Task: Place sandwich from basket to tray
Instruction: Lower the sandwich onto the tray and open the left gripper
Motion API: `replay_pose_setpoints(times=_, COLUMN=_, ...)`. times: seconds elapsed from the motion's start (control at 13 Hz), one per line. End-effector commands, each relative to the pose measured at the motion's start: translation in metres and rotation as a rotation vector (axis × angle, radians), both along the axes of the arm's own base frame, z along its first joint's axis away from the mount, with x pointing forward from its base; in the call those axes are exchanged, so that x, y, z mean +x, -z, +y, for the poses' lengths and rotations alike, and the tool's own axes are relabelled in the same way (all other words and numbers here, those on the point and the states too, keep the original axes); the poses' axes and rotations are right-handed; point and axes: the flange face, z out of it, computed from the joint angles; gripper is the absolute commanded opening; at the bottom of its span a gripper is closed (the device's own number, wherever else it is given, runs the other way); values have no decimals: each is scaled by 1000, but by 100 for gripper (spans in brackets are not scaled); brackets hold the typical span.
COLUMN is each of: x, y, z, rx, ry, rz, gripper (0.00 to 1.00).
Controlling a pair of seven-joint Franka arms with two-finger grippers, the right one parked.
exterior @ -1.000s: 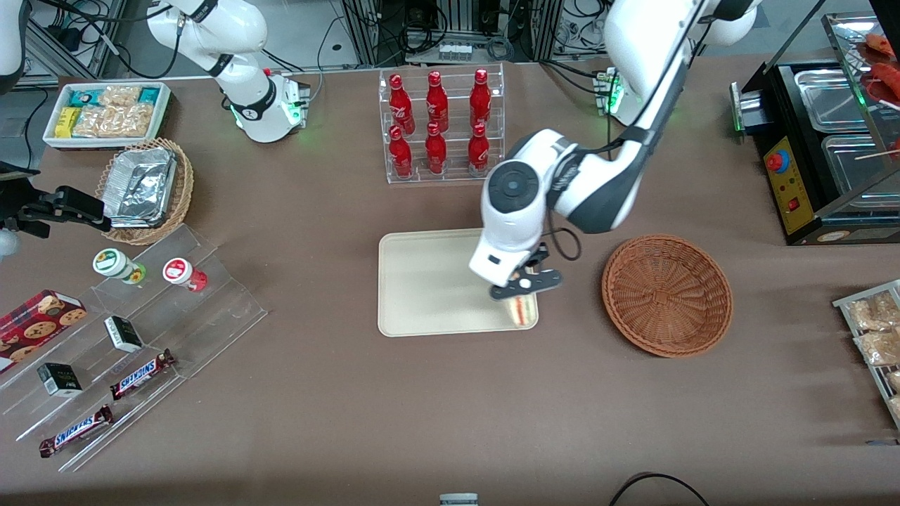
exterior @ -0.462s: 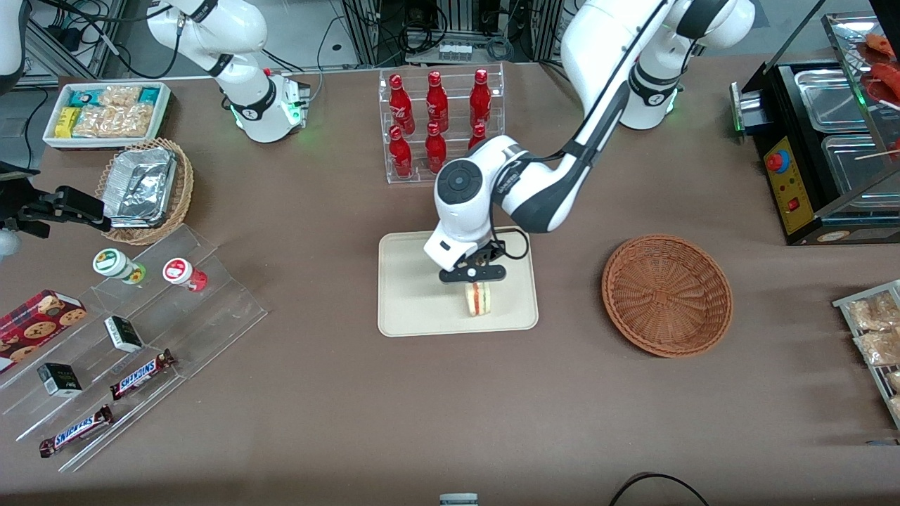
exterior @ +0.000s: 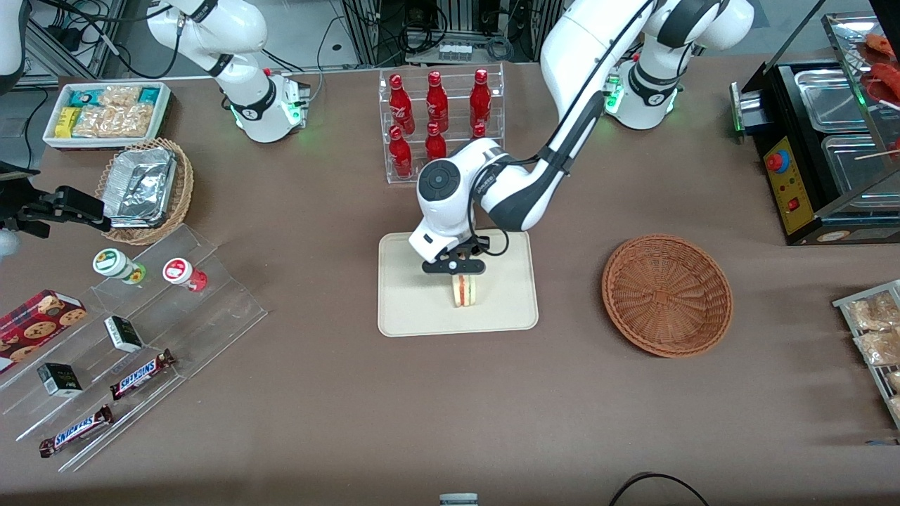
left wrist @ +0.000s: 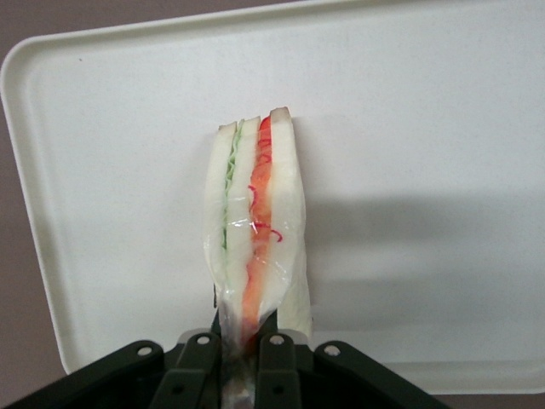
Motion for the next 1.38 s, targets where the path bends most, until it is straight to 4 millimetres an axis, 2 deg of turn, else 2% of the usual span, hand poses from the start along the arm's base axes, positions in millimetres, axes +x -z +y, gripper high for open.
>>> replay_pose_setpoints(times=0.0, x=0, y=-1, z=-11, rx=4, ry=26, rz=-23, gripper=47)
replay_pose_setpoints(times=0.08, x=-1, y=-3, z=-12, rx=1, ry=27, rz=-24, gripper=54)
replay_pose_setpoints(times=0.15, x=1, y=-4, z=-12, rx=0, ry=26, rz=-28, gripper=96)
replay_pose_setpoints(times=0.23, x=1, y=-8, z=-12, rx=-3, ry=19, rz=-32, gripper=100)
replay_pose_setpoints(times=0.31, x=3, y=-15, z=-11, rx=-8, ry=11, rz=-39, gripper=100)
replay_pose_setpoints(times=0.54, x=16, y=-63, z=4, rx=-26, ry=-32, rz=-58, gripper=100)
replay_pose_setpoints(times=0.62, x=23, y=-82, z=16, rx=-20, ry=-51, rz=-58, gripper=100)
replay_pose_setpoints(times=0.77, x=41, y=-128, z=44, rx=-48, ry=-113, rz=-69, gripper=100)
replay_pose_setpoints(times=0.92, x=47, y=-171, z=70, rx=-78, ry=-235, rz=-35, gripper=100)
replay_pose_setpoints(times=1.08, x=62, y=-215, z=114, rx=-77, ry=-307, rz=-44, gripper=100)
replay_pose_setpoints(times=1.23, x=63, y=-257, z=148, rx=-65, ry=-351, rz=-50, gripper=100)
replay_pose_setpoints(times=1.31, x=63, y=-271, z=167, rx=-47, ry=-373, rz=-43, gripper=100)
